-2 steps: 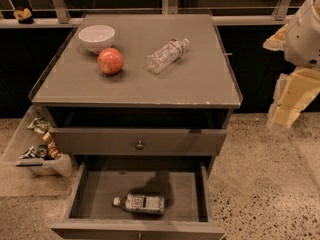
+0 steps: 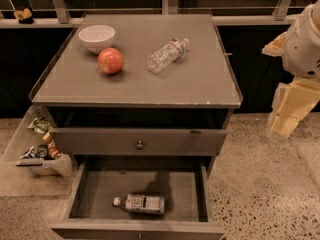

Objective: Pick water bottle from middle drawer and place on counter

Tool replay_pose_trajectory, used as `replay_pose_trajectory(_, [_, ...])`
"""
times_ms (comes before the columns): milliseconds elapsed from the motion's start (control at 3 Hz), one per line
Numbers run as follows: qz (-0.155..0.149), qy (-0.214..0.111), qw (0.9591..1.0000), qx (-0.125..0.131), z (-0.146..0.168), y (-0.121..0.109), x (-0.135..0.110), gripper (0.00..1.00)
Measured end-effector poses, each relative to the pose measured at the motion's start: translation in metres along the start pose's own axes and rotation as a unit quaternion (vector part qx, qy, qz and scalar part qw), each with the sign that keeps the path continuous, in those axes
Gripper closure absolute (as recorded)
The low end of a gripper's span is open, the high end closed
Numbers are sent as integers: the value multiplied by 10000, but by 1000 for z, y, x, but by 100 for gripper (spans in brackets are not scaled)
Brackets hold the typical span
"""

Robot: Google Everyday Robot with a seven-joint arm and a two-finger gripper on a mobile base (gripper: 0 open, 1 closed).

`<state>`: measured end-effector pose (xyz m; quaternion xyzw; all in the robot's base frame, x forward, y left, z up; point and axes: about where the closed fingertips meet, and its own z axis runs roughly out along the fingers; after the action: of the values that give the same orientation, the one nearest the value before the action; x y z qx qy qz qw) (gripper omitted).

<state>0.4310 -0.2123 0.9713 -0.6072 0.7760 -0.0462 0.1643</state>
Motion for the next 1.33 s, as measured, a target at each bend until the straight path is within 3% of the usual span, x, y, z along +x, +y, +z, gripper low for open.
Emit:
replay_pose_trajectory(333, [-6,-81,9999,-59,28,32,3,0])
replay_pose_trajectory(667, [36,105,9999,-53,71,68,9,0])
replay_pose_trajectory(1000, [195,387,9978,-511,130,123,25,0])
replay_pose_trajectory(1333, [209,639,9931,-958,161,163,44,0])
